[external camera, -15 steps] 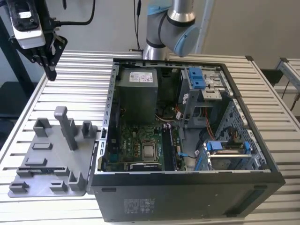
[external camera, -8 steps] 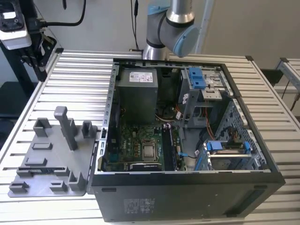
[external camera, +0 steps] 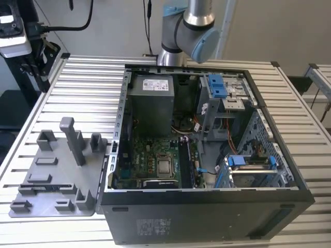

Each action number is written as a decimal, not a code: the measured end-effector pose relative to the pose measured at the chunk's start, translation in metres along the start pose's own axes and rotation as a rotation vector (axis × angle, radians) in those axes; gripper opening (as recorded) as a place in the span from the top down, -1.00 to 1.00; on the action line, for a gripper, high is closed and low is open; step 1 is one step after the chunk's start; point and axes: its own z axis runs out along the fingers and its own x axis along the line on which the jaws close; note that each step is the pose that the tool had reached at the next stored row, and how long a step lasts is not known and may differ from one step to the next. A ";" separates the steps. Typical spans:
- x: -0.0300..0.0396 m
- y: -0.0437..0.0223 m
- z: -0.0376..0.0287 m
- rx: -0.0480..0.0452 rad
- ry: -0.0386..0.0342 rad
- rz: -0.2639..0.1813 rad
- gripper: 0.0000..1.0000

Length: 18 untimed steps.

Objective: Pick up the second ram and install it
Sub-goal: 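Reach for the second ram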

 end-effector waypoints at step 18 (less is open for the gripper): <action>-0.0013 -0.0686 0.0007 -0.0014 -0.0001 0.004 0.79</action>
